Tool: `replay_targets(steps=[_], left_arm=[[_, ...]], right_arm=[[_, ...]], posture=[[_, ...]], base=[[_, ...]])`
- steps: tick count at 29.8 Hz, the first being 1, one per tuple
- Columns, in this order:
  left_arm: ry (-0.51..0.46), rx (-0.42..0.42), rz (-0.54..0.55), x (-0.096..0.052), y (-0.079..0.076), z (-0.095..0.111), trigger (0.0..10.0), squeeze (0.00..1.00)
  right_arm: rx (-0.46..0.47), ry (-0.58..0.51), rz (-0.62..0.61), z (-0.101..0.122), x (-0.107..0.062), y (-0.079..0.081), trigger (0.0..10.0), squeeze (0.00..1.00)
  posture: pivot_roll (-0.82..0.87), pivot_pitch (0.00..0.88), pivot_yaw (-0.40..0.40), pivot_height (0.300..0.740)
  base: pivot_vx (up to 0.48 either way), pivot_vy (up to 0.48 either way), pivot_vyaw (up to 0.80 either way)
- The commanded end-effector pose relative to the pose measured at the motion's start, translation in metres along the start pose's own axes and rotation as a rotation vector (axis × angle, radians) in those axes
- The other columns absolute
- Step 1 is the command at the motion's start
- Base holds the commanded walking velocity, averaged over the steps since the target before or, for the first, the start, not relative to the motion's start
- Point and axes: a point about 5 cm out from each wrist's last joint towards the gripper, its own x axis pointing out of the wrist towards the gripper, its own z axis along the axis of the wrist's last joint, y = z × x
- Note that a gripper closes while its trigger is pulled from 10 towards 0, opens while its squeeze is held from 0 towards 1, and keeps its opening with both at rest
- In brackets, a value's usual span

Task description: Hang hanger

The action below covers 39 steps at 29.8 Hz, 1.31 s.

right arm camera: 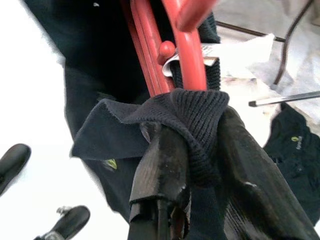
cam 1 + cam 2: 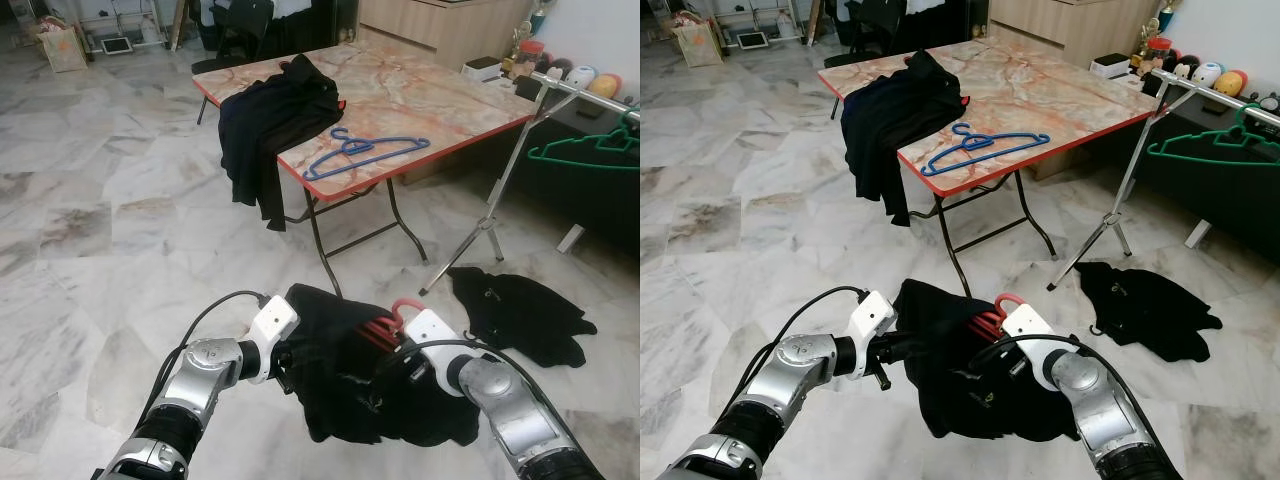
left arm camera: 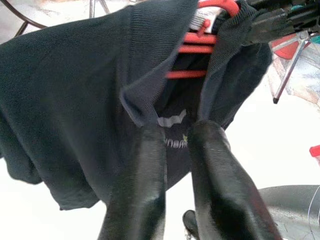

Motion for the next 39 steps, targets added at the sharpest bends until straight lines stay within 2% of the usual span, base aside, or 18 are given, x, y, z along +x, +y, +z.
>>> replay_targets(steps=[1, 7, 14, 16, 17, 20, 22, 26, 29, 33, 37, 39], left_arm=[[-0.005, 0.019, -0.013, 0.0, 0.001, 0.004, 10.0, 1.0], [-0.007, 0.023, -0.019, -0.002, 0.002, 0.005, 10.0, 1.0], [-0.035, 0.023, 0.012, -0.003, 0.005, 0.01, 10.0, 1.0], [-0.061, 0.028, 0.117, -0.006, 0.014, 0.012, 10.0, 1.0], [-0.074, 0.026, 0.175, -0.009, 0.019, 0.012, 10.0, 0.0], [-0.089, 0.011, 0.271, -0.015, 0.028, 0.01, 10.0, 0.0], [-0.102, -0.01, 0.375, -0.023, 0.036, 0.005, 10.0, 0.0], [-0.11, -0.023, 0.415, -0.025, 0.039, 0.004, 10.0, 0.0], [-0.122, -0.038, 0.505, -0.031, 0.044, 0.0, 10.0, 0.0], [-0.121, -0.057, 0.627, -0.037, 0.049, -0.01, 10.0, 0.0], [-0.131, -0.11, 0.672, -0.039, 0.049, -0.018, 10.0, 0.0], [-0.134, -0.14, 0.67, -0.038, 0.045, -0.023, 10.0, 0.0]], right_arm=[[0.009, -0.077, -0.039, 0.018, -0.001, -0.008, 10.0, 0.0], [0.018, -0.087, -0.047, 0.019, 0.001, -0.005, 10.0, 0.0], [0.043, -0.144, -0.113, 0.025, 0.0, -0.01, 10.0, 0.0], [0.051, -0.163, -0.162, 0.024, -0.001, -0.015, 10.0, 0.0], [0.068, -0.173, -0.193, 0.023, -0.003, -0.018, 10.0, 0.0], [0.109, -0.19, -0.251, 0.02, -0.005, -0.024, 10.0, 0.0], [0.171, -0.196, -0.335, 0.011, -0.006, -0.029, 10.0, 0.0], [0.201, -0.198, -0.362, 0.007, -0.007, -0.03, 10.0, 0.0], [0.279, -0.19, -0.399, -0.004, -0.007, -0.032, 10.0, 0.0], [0.391, -0.207, -0.513, -0.015, -0.011, -0.041, 10.0, 0.0], [0.498, -0.231, -0.607, -0.023, -0.016, -0.051, 10.0, 0.0], [0.517, -0.231, -0.66, -0.028, -0.019, -0.055, 10.0, 0.0]], posture=[[-0.05, 0.0, -0.008, 0.74], [-0.04, 0.0, -0.005, 0.74], [-0.04, 0.0, -0.003, 0.74], [-0.05, 0.0, -0.001, 0.74], [-0.05, 0.0, 0.0, 0.74], [-0.05, 0.0, 0.005, 0.74], [-0.05, 0.0, 0.01, 0.74], [-0.05, 0.0, 0.012, 0.74], [-0.05, 0.0, 0.018, 0.74], [-0.06, 0.0, 0.023, 0.74], [-0.06, 0.0, 0.022, 0.74], [-0.07, 0.0, 0.02, 0.74]], base=[[0.0, 0.0, 0.0], [0.0, 0.0, 0.0], [0.0, 0.0, 0.0], [0.0, 0.0, 0.0], [0.0, 0.0, 0.0], [0.0, 0.0, 0.0], [0.0, 0.0, 0.0], [0.0, 0.0, 0.0], [0.0, 0.0, 0.0], [0.0, 0.0, 0.0], [0.0, 0.0, 0.0], [0.0, 0.0, 0.0]])
